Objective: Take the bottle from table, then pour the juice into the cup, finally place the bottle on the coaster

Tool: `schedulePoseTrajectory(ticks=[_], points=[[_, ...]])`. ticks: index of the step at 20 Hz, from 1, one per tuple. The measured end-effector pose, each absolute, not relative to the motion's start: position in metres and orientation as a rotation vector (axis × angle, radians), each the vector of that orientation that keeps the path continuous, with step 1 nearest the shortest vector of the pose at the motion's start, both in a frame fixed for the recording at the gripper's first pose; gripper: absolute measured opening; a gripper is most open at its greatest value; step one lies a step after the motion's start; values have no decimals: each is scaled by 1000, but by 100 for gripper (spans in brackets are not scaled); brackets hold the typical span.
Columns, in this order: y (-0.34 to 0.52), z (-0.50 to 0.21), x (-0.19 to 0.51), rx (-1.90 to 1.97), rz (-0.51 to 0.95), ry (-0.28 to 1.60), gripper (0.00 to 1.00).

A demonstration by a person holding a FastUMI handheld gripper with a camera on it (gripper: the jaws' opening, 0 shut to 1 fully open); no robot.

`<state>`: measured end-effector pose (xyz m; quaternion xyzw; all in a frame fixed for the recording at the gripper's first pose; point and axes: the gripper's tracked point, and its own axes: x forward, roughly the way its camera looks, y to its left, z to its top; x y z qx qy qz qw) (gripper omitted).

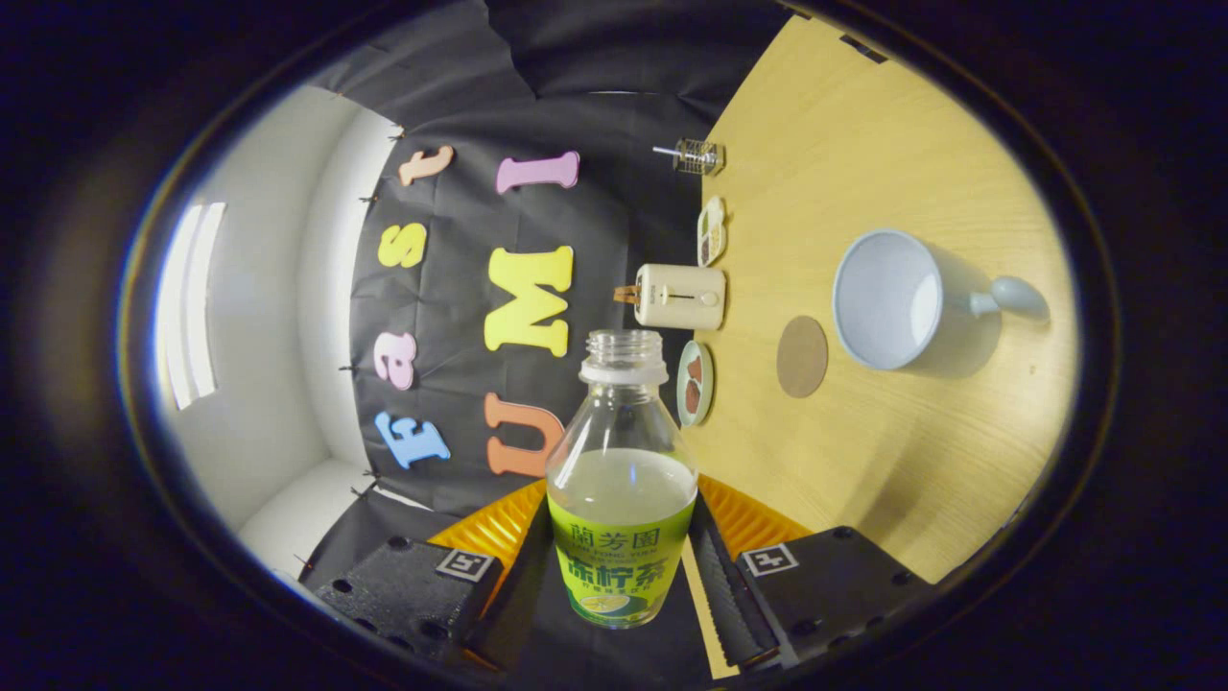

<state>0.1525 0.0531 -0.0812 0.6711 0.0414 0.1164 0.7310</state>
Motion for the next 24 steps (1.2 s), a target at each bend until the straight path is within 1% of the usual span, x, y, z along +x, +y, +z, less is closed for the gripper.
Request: schedulePoseTrajectory(ticks=[6, 24], points=[[55, -73, 154, 1665, 327, 89, 79], [39, -48, 153, 1843, 377, 106, 79]])
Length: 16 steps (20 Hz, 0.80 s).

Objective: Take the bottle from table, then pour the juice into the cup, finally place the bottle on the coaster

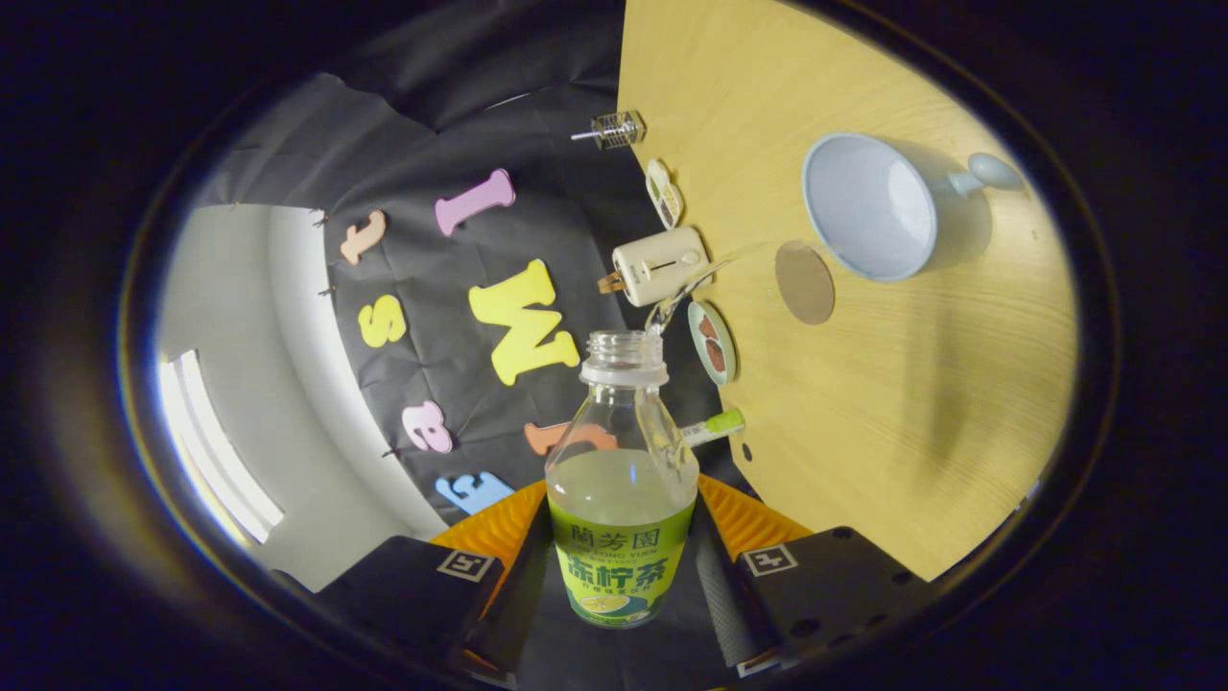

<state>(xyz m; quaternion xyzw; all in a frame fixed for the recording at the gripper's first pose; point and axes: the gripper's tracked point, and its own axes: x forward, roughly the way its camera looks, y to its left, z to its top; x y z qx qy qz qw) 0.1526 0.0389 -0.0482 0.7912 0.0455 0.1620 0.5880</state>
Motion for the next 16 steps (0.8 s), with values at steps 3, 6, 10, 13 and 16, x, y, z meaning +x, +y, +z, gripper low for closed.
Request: schedulePoseTrajectory(ticks=[3, 6, 10, 13, 16], points=[[38, -47, 154, 1869, 384, 114, 79], [36, -46, 153, 1906, 388, 119, 78], [34, -41, 152, 1926, 401, 120, 78], [31, -31, 151, 1954, 415, 102, 79], [30, -22, 148, 1995, 437, 84, 79]])
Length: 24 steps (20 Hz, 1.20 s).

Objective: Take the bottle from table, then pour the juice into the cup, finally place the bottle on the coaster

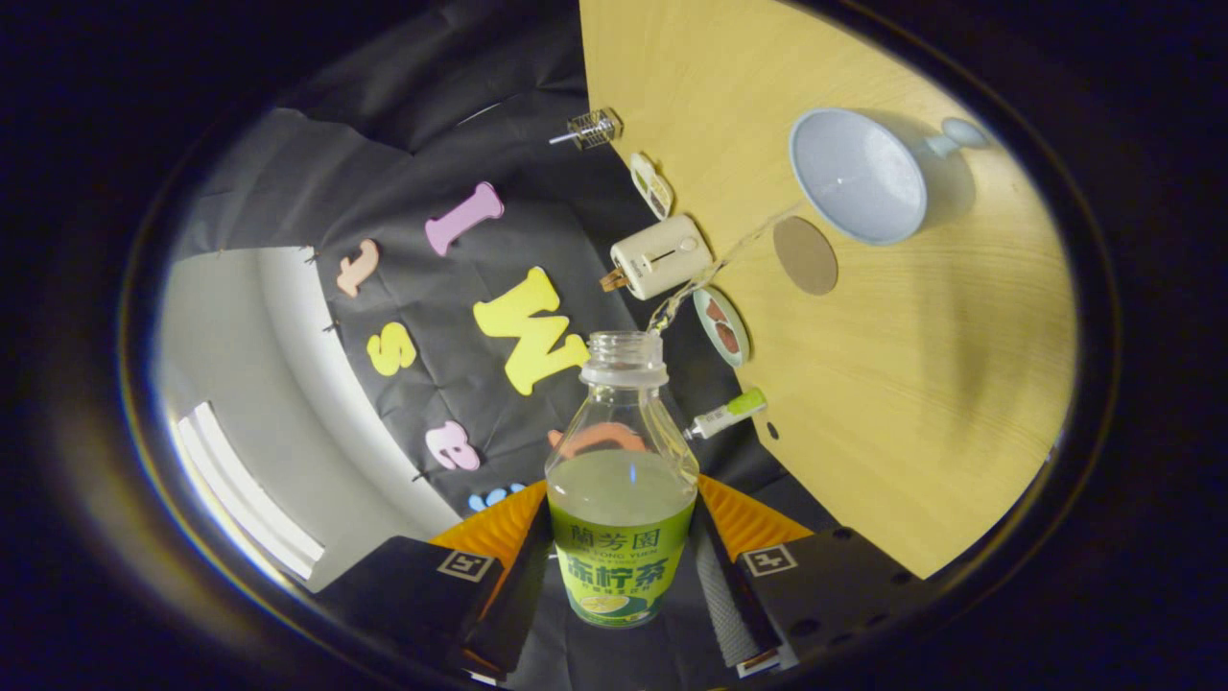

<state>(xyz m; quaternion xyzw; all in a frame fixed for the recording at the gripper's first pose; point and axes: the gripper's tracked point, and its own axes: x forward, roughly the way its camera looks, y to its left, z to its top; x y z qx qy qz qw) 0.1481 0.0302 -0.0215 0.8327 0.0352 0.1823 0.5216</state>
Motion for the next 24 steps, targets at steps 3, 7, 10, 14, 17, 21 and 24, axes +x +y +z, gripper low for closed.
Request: schedulePoseTrajectory(ticks=[3, 7, 10, 14, 17, 21, 24], points=[[29, -10, 148, 2024, 464, 63, 79], [20, 4, 143, 2049, 485, 33, 79], [14, 13, 141, 2109, 499, 13, 78], [15, 14, 146, 2177, 518, 29, 78], [16, 16, 147, 2207, 533, 21, 79], [11, 23, 145, 2244, 555, 3, 78], [2, 31, 139, 2256, 564, -20, 78]])
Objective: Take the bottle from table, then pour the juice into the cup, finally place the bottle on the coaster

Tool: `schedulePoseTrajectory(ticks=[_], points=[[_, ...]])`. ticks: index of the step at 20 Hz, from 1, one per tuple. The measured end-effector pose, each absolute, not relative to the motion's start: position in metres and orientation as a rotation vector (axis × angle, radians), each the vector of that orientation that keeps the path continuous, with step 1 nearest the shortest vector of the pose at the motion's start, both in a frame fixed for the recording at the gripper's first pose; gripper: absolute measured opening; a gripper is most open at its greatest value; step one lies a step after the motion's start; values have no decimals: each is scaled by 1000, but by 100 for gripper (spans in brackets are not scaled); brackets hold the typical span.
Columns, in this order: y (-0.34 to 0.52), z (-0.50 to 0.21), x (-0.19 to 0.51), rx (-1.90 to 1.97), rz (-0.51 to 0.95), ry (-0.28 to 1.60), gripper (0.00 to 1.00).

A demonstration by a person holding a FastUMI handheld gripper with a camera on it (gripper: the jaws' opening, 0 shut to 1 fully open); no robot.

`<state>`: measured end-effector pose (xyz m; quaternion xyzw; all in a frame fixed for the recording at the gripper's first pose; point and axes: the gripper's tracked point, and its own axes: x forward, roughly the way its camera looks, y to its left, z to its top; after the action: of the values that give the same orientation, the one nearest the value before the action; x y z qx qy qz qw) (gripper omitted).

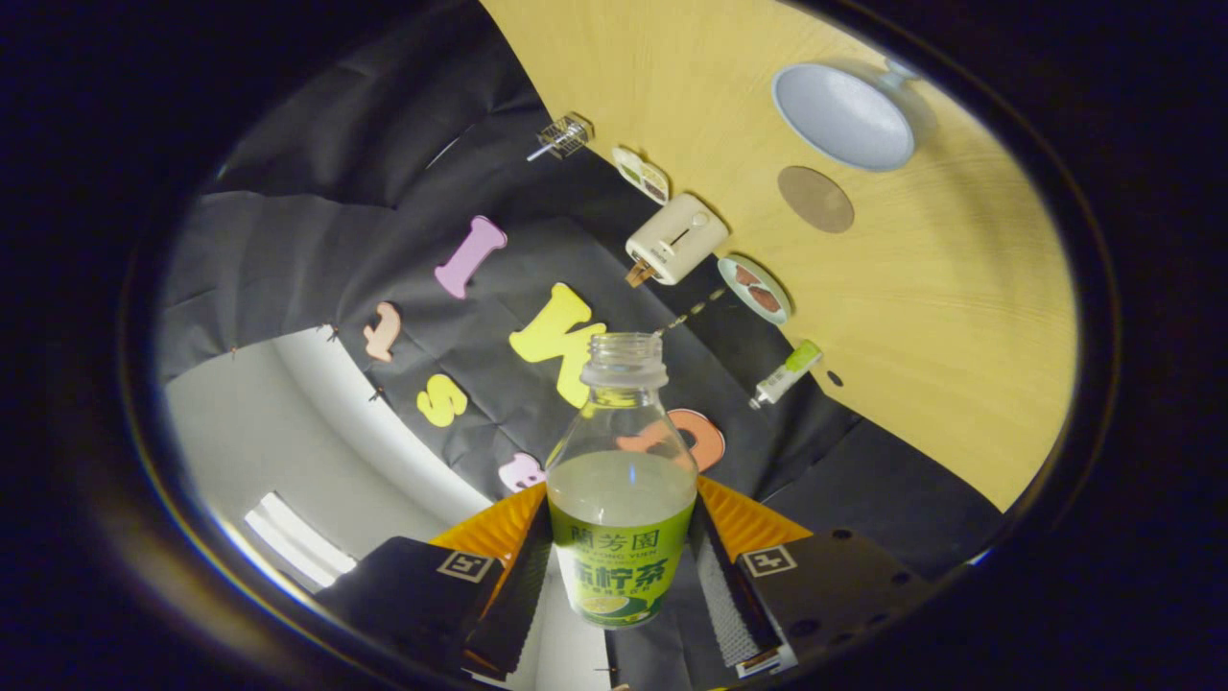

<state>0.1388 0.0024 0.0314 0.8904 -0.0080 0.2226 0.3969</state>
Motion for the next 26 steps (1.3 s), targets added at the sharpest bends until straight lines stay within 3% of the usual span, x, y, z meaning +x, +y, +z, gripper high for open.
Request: schedulePoseTrajectory(ticks=[16, 26], points=[[-13, 36, 137, 2287, 575, -43, 78], [22, -4, 149, 1869, 393, 45, 79]])
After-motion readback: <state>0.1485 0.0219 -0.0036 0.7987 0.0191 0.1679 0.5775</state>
